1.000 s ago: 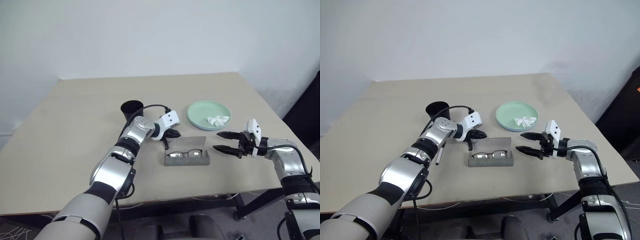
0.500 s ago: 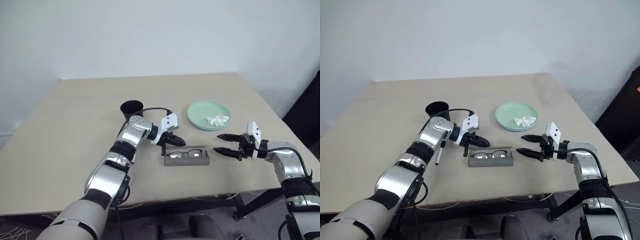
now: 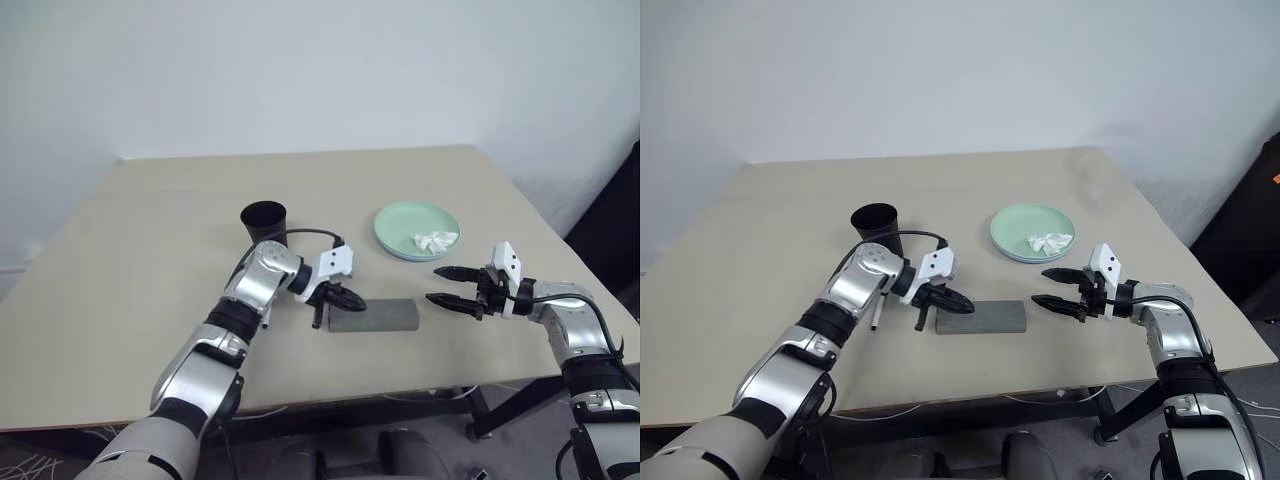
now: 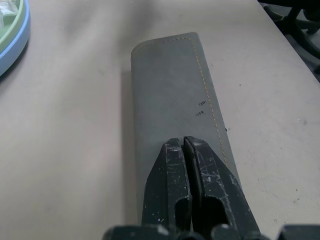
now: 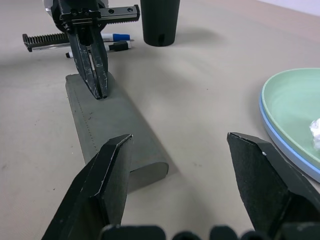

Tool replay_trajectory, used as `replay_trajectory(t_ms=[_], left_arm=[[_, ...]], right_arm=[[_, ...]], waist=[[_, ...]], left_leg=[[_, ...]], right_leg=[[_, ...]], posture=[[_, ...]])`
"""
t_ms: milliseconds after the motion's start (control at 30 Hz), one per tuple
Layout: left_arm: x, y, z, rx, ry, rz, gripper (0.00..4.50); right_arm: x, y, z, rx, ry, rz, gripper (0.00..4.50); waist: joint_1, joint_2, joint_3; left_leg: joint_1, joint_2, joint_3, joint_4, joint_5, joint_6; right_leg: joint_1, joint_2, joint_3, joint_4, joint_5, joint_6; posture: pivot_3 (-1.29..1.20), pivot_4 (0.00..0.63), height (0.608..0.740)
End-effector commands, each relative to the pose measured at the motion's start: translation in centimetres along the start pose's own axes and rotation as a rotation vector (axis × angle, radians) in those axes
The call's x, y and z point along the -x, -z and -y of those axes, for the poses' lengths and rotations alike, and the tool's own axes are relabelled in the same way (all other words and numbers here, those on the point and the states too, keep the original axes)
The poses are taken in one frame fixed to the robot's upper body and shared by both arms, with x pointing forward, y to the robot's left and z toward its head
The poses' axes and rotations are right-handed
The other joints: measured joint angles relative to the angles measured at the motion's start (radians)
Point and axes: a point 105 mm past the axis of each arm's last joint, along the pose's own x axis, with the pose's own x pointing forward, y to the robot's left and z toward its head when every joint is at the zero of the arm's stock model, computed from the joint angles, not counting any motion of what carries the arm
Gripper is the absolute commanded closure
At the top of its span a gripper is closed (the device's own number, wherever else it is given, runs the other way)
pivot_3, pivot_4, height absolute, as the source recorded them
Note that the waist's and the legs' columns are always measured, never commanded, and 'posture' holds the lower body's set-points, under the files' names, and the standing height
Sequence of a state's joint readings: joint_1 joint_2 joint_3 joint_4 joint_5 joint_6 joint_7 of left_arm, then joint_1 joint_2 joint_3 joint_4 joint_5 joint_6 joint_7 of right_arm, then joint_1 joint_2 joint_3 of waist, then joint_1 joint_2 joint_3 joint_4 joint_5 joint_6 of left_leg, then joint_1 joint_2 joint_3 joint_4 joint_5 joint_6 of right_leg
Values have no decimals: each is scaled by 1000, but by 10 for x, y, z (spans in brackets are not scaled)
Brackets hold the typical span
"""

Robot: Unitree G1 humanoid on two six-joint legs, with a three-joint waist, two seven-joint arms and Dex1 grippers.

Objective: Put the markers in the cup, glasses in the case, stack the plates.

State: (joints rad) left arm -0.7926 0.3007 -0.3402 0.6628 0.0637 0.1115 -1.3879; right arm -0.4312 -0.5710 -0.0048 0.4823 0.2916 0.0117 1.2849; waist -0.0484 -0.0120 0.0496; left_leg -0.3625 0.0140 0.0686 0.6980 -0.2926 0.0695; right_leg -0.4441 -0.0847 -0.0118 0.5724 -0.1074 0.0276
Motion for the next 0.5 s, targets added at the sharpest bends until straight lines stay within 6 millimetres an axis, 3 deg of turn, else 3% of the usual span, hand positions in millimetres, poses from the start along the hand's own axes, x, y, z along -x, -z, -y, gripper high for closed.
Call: replay_trajectory(t_ms=[33,267,400,500], left_arm=[[10,-8,-8,-17,-98,49,4474],[47,-35,-30,29,-442,261,4474],[79,-27,-30,83,-688,297,4474],[87,-12,-20,174,-843,266,4474]], right_arm=[[-4,-18,4,65,-2,32,1238],[-9,-18,6,86,-2,41,1238],[-10,-17,6,89,-7,43,1238],[-10,-16,7,89,-11,42,1238]], waist=[[0,0,0],[0,0,0],[0,0,0],[0,0,0]], left_leg=[[0,0,0,0,0,0],[0,1,0,0,0,0],[1,1,0,-1,0,0],[1,1,0,-1,0,0]], right_leg=[[0,0,0,0,0,0],[0,0,0,0,0,0],[0,0,0,1,0,0],[0,0,0,1,0,0]], posture=[[0,0,740],[0,0,740],[0,0,740],[0,0,740]])
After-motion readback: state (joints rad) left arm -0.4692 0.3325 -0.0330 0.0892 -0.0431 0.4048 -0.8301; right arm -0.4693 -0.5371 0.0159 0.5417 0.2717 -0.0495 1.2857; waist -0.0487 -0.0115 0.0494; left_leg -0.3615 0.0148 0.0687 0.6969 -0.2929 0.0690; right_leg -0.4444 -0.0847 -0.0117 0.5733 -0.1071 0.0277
